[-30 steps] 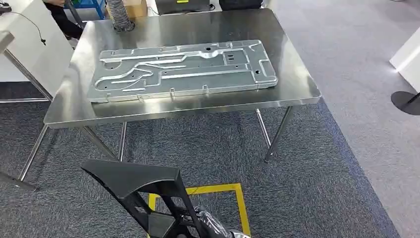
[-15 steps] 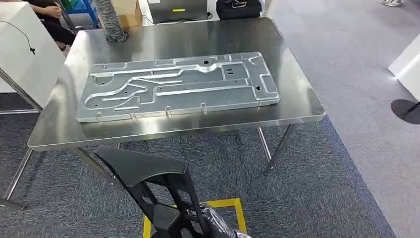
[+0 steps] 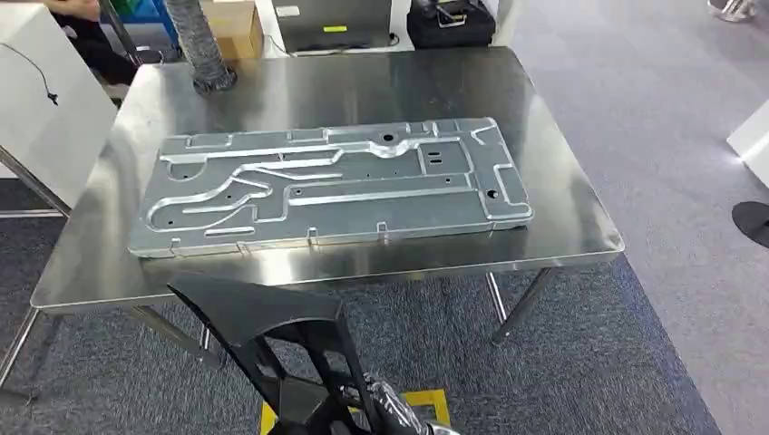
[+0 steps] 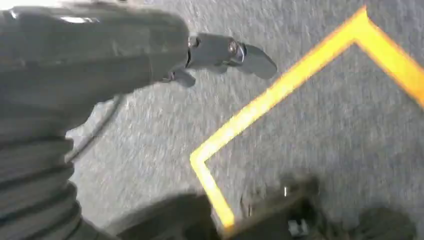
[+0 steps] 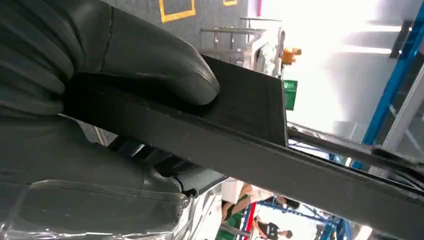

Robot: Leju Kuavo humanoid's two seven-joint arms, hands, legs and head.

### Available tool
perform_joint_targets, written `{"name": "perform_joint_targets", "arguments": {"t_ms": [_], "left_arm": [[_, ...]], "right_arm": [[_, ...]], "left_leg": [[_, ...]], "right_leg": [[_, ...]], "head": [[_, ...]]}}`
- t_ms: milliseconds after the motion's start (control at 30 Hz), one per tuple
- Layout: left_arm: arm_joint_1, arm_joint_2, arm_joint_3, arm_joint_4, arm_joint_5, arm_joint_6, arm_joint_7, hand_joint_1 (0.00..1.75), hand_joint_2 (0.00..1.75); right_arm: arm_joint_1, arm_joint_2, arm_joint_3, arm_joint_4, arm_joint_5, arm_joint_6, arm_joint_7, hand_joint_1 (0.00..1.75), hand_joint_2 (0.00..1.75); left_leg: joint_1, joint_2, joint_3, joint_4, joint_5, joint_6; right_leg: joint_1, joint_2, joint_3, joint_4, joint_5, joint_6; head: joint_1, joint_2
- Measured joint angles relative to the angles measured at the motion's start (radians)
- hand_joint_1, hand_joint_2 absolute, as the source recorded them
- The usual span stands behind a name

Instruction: Take the parts from the cabinet and place them on the table.

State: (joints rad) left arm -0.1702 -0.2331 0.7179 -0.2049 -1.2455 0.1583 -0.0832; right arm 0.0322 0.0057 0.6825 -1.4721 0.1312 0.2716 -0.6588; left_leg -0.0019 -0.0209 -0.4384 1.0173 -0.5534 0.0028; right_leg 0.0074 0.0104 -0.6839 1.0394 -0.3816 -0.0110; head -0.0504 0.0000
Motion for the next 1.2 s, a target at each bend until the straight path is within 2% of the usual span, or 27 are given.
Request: {"name": "perform_joint_targets", "arguments": {"t_ms": [67, 100, 167, 200, 233, 267, 333, 367, 400, 433, 467, 533, 567, 600, 667, 700, 733, 767, 800, 867, 900, 933, 1000, 1033, 1067, 1100, 1200], "left_arm": [[0.001, 0.0, 0.0, 0.0, 0.0, 0.0, 0.0, 0.0, 1.75], [0.0, 0.0, 0.0, 0.0, 0.0, 0.0, -0.001, 0.0, 1.75], [0.0, 0.0, 0.0, 0.0, -0.001, -0.002, 0.0, 0.0, 1.75], [0.002, 0.0, 0.0, 0.0, -0.003, -0.004, 0.0, 0.0, 1.75], [0.004, 0.001, 0.0, 0.0, -0.003, -0.006, 0.0, 0.0, 1.75], [0.004, 0.004, 0.0, 0.0, -0.003, -0.008, 0.0, 0.0, 1.75], [0.003, 0.004, 0.0, 0.0, -0.003, -0.011, -0.004, 0.0, 1.75], [0.003, 0.004, 0.0, 0.0, -0.002, -0.012, -0.006, 0.0, 1.75], [0.002, 0.002, 0.0, 0.002, -0.001, -0.014, -0.006, 0.0, 1.75], [0.001, 0.002, 0.0, 0.002, 0.0, -0.014, -0.007, 0.0, 1.75], [0.004, 0.002, 0.001, 0.002, 0.0, -0.014, -0.008, 0.0, 1.75], [0.007, -0.001, 0.001, 0.002, 0.0, -0.015, -0.011, 0.0, 1.75], [0.005, -0.002, 0.001, 0.002, 0.0, -0.016, -0.013, 0.0, 1.75], [0.002, -0.003, 0.001, 0.002, 0.0, -0.016, -0.013, 0.0, 1.75], [0.0, -0.003, 0.001, 0.002, -0.002, -0.019, -0.012, 0.0, 1.75], [0.0, -0.003, 0.001, 0.002, -0.002, -0.02, -0.011, 0.0, 1.75], [0.0, -0.003, 0.001, 0.002, -0.001, -0.021, -0.008, 0.0, 1.75], [0.0, -0.003, 0.001, 0.002, 0.002, -0.021, -0.007, 0.0, 1.75], [-0.002, -0.003, 0.001, 0.002, 0.005, -0.021, -0.007, 0.0, 1.75], [-0.002, -0.005, 0.001, 0.002, 0.013, -0.022, -0.007, 0.0, 1.75], [-0.002, -0.006, 0.001, 0.002, 0.02, -0.023, -0.008, 0.0, 1.75], [-0.004, -0.006, 0.001, 0.002, 0.024, -0.025, -0.011, 0.0, 1.75], [-0.006, -0.006, 0.002, 0.002, 0.033, -0.032, -0.019, 0.0, 1.75], [-0.007, -0.006, 0.002, 0.002, 0.033, -0.036, -0.021, 0.0, 1.75], [-0.006, -0.005, 0.002, 0.002, 0.033, -0.039, -0.022, 0.0, 1.75], [-0.004, -0.005, 0.002, 0.002, 0.033, -0.039, -0.025, 0.0, 1.75], [-0.004, -0.003, 0.002, 0.002, 0.036, -0.043, -0.029, 0.0, 1.75]], "right_arm": [[0.001, 0.004, -0.002, 0.002, 0.0, 0.0, 0.0, 1.75, 1.75], [-0.001, 0.004, -0.002, 0.002, 0.002, -0.006, 0.001, 1.75, 1.75], [-0.001, 0.004, -0.002, 0.002, 0.027, -0.036, 0.006, 1.75, 1.75], [-0.001, 0.003, -0.004, 0.001, 0.039, -0.046, 0.011, 1.75, 1.75], [-0.002, 0.001, -0.005, -0.002, 0.048, -0.055, 0.019, 1.75, 1.75], [-0.005, -0.002, -0.011, -0.008, 0.055, -0.061, 0.026, 1.75, 1.75], [-0.023, -0.01, -0.026, -0.023, 0.06, -0.064, 0.042, 1.75, 1.75], [-0.038, -0.015, -0.036, -0.029, 0.058, -0.064, 0.05, 1.75, 1.75], [-0.055, -0.021, -0.045, -0.034, 0.051, -0.063, 0.058, 1.75, 1.75], [-0.068, -0.026, -0.056, -0.038, 0.046, -0.061, 0.061, 1.75, 1.75], [-0.076, -0.03, -0.065, -0.042, 0.041, -0.059, 0.068, 1.75, 1.75], [-0.104, -0.045, -0.083, -0.049, 0.021, -0.052, 0.077, 1.75, 1.75], [-0.121, -0.056, -0.096, -0.055, 0.008, -0.054, 0.082, 1.75, 1.75], [-0.141, -0.064, -0.112, -0.063, -0.008, -0.057, 0.092, 1.75, 1.75], [-0.18, -0.081, -0.154, -0.077, -0.027, -0.071, 0.117, 1.75, 1.75], [-0.194, -0.087, -0.171, -0.082, -0.033, -0.073, 0.129, 1.75, 1.75], [-0.208, -0.095, -0.19, -0.086, -0.037, -0.074, 0.142, 1.75, 1.75], [-0.223, -0.103, -0.205, -0.089, -0.037, -0.076, 0.154, 1.75, 1.75], [-0.245, -0.111, -0.22, -0.09, -0.039, -0.076, 0.163, 1.75, 1.75], [-0.295, -0.129, -0.251, -0.09, -0.032, -0.085, 0.176, 1.75, 1.75], [-0.321, -0.146, -0.267, -0.088, -0.014, -0.098, 0.182, 1.75, 1.75], [-0.354, -0.16, -0.28, -0.082, 0.006, -0.113, 0.186, 1.75, 1.75], [-0.431, -0.209, -0.315, -0.04, 0.042, -0.125, 0.195, 1.75, 1.75], [-0.469, -0.234, -0.335, -0.014, 0.06, -0.128, 0.198, 1.75, 1.75], [-0.508, -0.25, -0.35, 0.009, 0.079, -0.13, 0.198, 1.75, 1.75], [-0.551, -0.271, -0.363, 0.045, 0.102, -0.135, 0.198, 1.75, 1.75], [-0.705, -0.304, -0.367, 0.178, 0.208, -0.156, 0.203, 1.75, 1.75]], "left_leg": [[0.001, 0.004, -0.025, 0.065, 0.009, -0.01], [0.003, 0.007, -0.059, 0.123, -0.002, -0.013], [0.011, 0.008, -0.14, 0.236, -0.073, -0.027], [0.015, 0.01, -0.172, 0.267, -0.108, -0.032], [0.018, 0.011, -0.192, 0.271, -0.115, -0.034], [0.021, 0.013, -0.194, 0.238, -0.084, -0.035], [0.026, 0.014, -0.154, 0.083, 0.058, -0.043], [0.029, 0.015, -0.138, 0.012, 0.109, -0.045], [0.023, 0.015, -0.144, 0.011, 0.08, -0.042], [0.02, 0.019, -0.148, 0.01, 0.07, -0.025], [0.019, 0.016, -0.147, 0.011, 0.099, -0.014], [0.019, 0.016, -0.147, 0.008, 0.103, 0.002], [0.021, 0.017, -0.146, 0.005, 0.107, 0.008], [0.02, 0.017, -0.146, 0.005, 0.106, 0.013], [0.017, 0.018, -0.146, 0.005, 0.105, 0.02], [0.014, 0.018, -0.146, 0.005, 0.104, 0.022], [0.012, 0.017, -0.145, 0.005, 0.103, 0.023], [0.01, 0.016, -0.144, 0.005, 0.102, 0.025], [0.007, 0.015, -0.142, 0.005, 0.102, 0.025], [0.001, 0.014, -0.135, 0.005, 0.099, 0.025], [-0.004, 0.015, -0.137, 0.006, 0.098, 0.022], [-0.004, 0.014, -0.141, 0.008, 0.097, 0.018], [-0.003, 0.015, -0.144, 0.005, 0.099, 0.012], [-0.004, 0.015, -0.142, 0.003, 0.1, 0.008], [-0.007, 0.015, -0.146, 0.012, 0.093, 0.003], [-0.004, 0.015, -0.157, 0.039, 0.074, -0.004], [0.004, 0.015, -0.277, 0.278, -0.032, -0.018]], "right_leg": [[-0.01, -0.001, 0.036, -0.026, -0.006, -0.012], [-0.012, -0.003, 0.045, -0.031, -0.009, -0.018], [-0.013, -0.003, 0.057, -0.032, -0.023, -0.019], [-0.013, -0.002, 0.063, -0.031, -0.029, -0.018], [-0.014, 0.0, 0.07, -0.031, -0.035, -0.017], [-0.015, 0.001, 0.078, -0.03, -0.041, -0.013], [-0.019, 0.002, 0.094, -0.026, -0.054, -0.004], [-0.02, 0.002, 0.097, -0.024, -0.059, 0.003], [-0.018, 0.002, 0.097, -0.021, -0.059, 0.008], [-0.016, 0.004, 0.089, -0.02, -0.059, 0.015], [-0.015, 0.003, 0.089, -0.02, -0.062, 0.022], [-0.017, 0.002, 0.09, -0.02, -0.062, 0.035], [-0.022, -0.001, 0.086, -0.005, -0.075, 0.04], [-0.022, -0.005, 0.067, 0.034, -0.104, 0.043], [-0.021, -0.005, -0.013, 0.203, -0.183, 0.048], [-0.021, -0.005, -0.048, 0.271, -0.203, 0.049], [-0.021, -0.005, -0.066, 0.301, -0.201, 0.048], [-0.02, -0.005, -0.06, 0.283, -0.179, 0.046], [-0.02, -0.005, -0.032, 0.219, -0.137, 0.04], [-0.015, -0.005, 0.059, 0.029, -0.047, 0.022], [-0.007, -0.005, 0.078, -0.007, -0.058, 0.014], [-0.008, -0.008, 0.073, -0.016, -0.052, 0.019], [-0.005, -0.007, 0.07, -0.015, -0.052, 0.017], [-0.007, -0.007, 0.072, -0.022, -0.049, 0.013], [-0.019, -0.011, 0.08, -0.035, -0.043, 0.011], [-0.019, -0.012, 0.083, -0.039, -0.041, 0.007], [-0.019, -0.011, 0.081, -0.039, -0.041, 0.002]], "head": [[0.0, 0.0], [0.0, 0.0], [0.0, 0.0], [0.0, 0.0], [0.0, 0.0], [0.0, 0.0], [0.0, 0.0], [0.0, 0.0], [0.0, 0.0], [0.0, 0.0], [0.0, 0.0], [0.0, 0.0], [0.0, 0.0], [0.0, 0.0], [0.0, 0.0], [0.0, 0.0], [0.0, 0.0], [0.0, 0.0], [0.0, 0.0], [0.0, 0.0], [0.0, 0.0], [0.0, 0.0], [0.0, 0.0], [0.0, 0.0], [0.0, 0.0], [0.0, 0.0], [0.0, 0.0]]}}
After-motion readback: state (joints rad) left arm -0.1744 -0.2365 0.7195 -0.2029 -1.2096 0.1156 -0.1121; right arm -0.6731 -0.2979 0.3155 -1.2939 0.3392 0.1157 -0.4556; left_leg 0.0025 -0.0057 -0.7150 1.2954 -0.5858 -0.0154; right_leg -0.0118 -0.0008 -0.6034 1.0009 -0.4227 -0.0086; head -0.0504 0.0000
